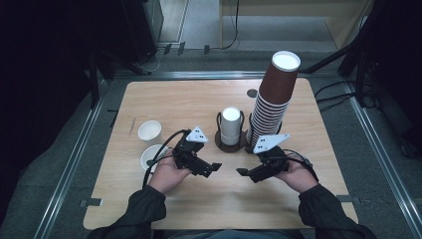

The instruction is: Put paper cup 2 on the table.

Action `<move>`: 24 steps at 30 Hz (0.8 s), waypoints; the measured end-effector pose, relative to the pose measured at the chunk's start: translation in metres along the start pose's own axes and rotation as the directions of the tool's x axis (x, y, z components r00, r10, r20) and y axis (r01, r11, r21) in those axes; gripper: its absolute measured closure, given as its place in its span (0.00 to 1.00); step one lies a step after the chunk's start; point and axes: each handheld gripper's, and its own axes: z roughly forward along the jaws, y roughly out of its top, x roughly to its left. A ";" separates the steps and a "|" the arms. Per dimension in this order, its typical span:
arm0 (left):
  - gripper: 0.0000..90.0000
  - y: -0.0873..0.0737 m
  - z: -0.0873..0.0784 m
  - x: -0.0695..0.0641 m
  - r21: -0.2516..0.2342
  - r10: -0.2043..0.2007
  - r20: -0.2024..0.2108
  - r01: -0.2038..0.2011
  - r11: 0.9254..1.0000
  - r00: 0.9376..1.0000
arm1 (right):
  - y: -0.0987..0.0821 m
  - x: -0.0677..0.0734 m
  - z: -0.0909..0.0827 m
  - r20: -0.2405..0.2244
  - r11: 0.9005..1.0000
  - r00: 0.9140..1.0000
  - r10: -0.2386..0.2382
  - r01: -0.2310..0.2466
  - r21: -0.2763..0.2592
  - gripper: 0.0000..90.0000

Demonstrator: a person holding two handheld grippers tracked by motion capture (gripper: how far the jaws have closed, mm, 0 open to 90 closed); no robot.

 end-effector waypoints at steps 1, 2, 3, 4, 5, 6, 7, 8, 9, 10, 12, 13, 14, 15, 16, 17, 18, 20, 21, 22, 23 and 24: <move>0.02 0.000 0.001 -0.001 -0.005 -0.002 -0.006 0.002 1.000 1.000 | 0.000 0.000 0.000 0.001 1.000 1.000 -0.007 0.007 0.005 0.25; 0.02 0.000 0.002 -0.002 -0.008 -0.003 -0.010 0.002 1.000 1.000 | -0.001 0.000 0.000 0.005 1.000 1.000 -0.013 0.013 0.006 0.25; 0.02 0.000 0.002 -0.002 -0.013 -0.004 -0.013 0.004 1.000 1.000 | -0.001 0.000 0.000 0.006 1.000 1.000 -0.014 0.014 0.008 0.25; 0.02 -0.001 0.003 -0.001 -0.016 -0.005 -0.011 0.005 1.000 1.000 | -0.001 -0.001 0.000 0.006 1.000 1.000 -0.016 0.016 0.009 0.25; 0.02 -0.001 0.003 -0.001 -0.020 -0.009 -0.009 0.009 1.000 1.000 | -0.001 -0.001 0.000 0.006 1.000 1.000 -0.017 0.017 0.008 0.25; 0.02 -0.002 0.004 -0.001 -0.023 -0.015 -0.010 0.015 1.000 1.000 | -0.001 -0.001 0.000 0.004 1.000 1.000 -0.018 0.018 0.008 0.25; 0.02 -0.002 0.004 -0.002 -0.025 -0.017 -0.011 0.017 1.000 1.000 | -0.001 -0.001 0.000 0.004 1.000 1.000 -0.018 0.018 0.007 0.25; 0.02 -0.002 0.005 -0.002 -0.028 -0.017 -0.010 0.016 0.999 1.000 | -0.001 -0.001 0.000 0.005 1.000 1.000 -0.019 0.019 0.007 0.25; 0.02 -0.002 0.006 -0.002 -0.024 -0.014 -0.007 0.014 1.000 1.000 | -0.001 -0.001 0.000 0.005 1.000 1.000 -0.018 0.018 0.010 0.25; 0.02 -0.003 0.006 -0.003 -0.021 -0.012 -0.002 0.012 1.000 1.000 | -0.002 -0.001 0.000 0.006 1.000 1.000 -0.020 0.020 0.011 0.25; 0.02 -0.002 0.007 -0.004 -0.011 -0.007 -0.006 0.007 1.000 1.000 | -0.002 -0.001 0.000 0.005 1.000 1.000 -0.024 0.024 0.014 0.25; 0.02 -0.002 0.007 -0.005 -0.007 -0.001 -0.008 0.001 1.000 1.000 | -0.002 -0.001 0.000 0.005 1.000 1.000 -0.025 0.024 0.014 0.25; 0.02 -0.002 0.007 -0.005 -0.006 0.001 -0.010 -0.001 1.000 1.000 | -0.002 -0.001 0.000 0.003 1.000 1.000 -0.024 0.024 0.013 0.25; 0.02 -0.003 0.007 -0.005 -0.008 0.001 -0.010 -0.001 1.000 1.000 | -0.002 -0.001 0.000 0.003 1.000 1.000 -0.024 0.024 0.012 0.25; 0.02 -0.003 0.007 -0.005 -0.010 -0.002 -0.006 0.002 1.000 1.000 | -0.002 -0.001 0.000 0.002 1.000 1.000 -0.023 0.023 0.012 0.25; 0.02 -0.003 0.007 -0.004 -0.010 -0.004 -0.005 0.004 1.000 1.000 | -0.002 -0.001 0.001 0.001 1.000 1.000 -0.025 0.025 0.013 0.25; 0.02 -0.003 0.007 -0.005 -0.015 -0.005 -0.008 0.005 1.000 1.000 | -0.002 -0.001 0.001 0.002 1.000 1.000 -0.026 0.026 0.015 0.25; 0.02 -0.003 0.007 -0.005 -0.013 -0.003 -0.006 0.003 1.000 1.000 | -0.002 -0.001 0.001 0.001 0.999 1.000 -0.027 0.027 0.017 0.25; 0.02 -0.003 0.007 -0.005 -0.015 -0.002 -0.008 0.002 1.000 1.000 | -0.002 0.000 0.001 0.000 0.999 1.000 -0.027 0.027 0.018 0.25; 0.02 -0.003 0.007 -0.005 -0.013 -0.002 -0.006 0.002 1.000 1.000 | -0.002 0.000 0.001 0.000 0.999 1.000 -0.026 0.026 0.017 0.25; 0.02 -0.003 0.008 -0.005 -0.013 -0.001 -0.008 0.001 1.000 1.000 | -0.002 0.000 0.001 -0.001 1.000 1.000 -0.026 0.026 0.017 0.25; 0.02 -0.003 0.008 -0.005 -0.013 -0.002 -0.008 0.001 1.000 1.000 | -0.002 0.000 0.001 -0.001 1.000 1.000 -0.025 0.025 0.017 0.25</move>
